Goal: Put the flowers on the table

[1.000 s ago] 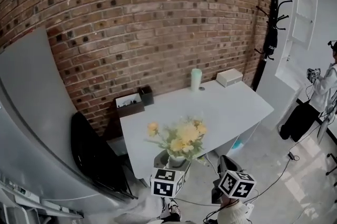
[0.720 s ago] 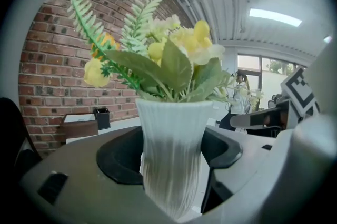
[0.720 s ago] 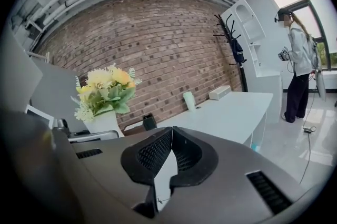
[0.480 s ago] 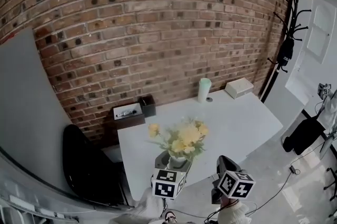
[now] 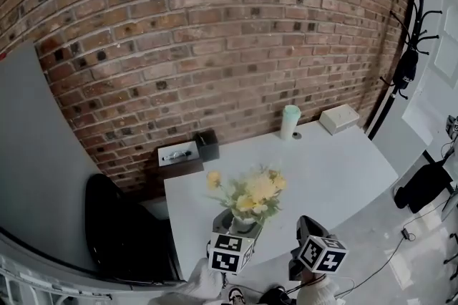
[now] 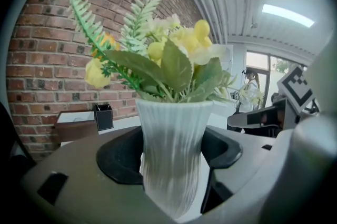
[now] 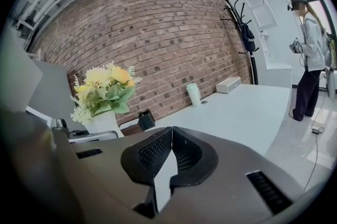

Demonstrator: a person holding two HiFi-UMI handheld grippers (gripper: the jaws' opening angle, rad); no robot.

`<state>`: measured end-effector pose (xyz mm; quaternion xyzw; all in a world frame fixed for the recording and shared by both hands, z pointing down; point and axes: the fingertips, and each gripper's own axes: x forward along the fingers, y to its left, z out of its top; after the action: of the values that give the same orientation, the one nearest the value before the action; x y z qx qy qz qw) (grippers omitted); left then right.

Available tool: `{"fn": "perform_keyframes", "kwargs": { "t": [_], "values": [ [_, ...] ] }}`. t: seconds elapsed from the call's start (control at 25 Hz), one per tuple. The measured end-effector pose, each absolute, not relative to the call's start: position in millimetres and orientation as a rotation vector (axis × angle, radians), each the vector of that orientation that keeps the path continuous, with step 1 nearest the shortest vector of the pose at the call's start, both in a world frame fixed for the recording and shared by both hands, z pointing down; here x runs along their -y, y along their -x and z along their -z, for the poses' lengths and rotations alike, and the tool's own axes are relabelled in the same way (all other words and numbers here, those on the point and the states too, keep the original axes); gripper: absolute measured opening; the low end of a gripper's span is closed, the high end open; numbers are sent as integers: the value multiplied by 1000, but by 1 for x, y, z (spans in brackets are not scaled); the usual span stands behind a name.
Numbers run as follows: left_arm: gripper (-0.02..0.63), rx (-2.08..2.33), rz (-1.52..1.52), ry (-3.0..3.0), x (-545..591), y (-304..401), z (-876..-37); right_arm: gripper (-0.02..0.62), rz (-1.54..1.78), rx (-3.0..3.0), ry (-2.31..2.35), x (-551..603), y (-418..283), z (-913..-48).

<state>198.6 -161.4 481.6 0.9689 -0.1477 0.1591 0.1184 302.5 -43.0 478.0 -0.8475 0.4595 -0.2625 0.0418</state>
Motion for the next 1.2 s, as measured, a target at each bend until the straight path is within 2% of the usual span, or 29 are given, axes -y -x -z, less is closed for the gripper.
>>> {"fn": "perform_keyframes", "kwargs": {
  "t": [0.24,0.72,1.2],
  "values": [
    [325,499,-471,-2837,176,-200,-488,25,831,-1510,2529,79,-317,-490],
    [325,948,-391,-2683,234,-220,-477,25,859,-1971,2274,190,-356,-480],
    [325,1236,-364,-2501,240,-226,-489,25,871,-2272,2108,234,-374,-483]
  ]
}}
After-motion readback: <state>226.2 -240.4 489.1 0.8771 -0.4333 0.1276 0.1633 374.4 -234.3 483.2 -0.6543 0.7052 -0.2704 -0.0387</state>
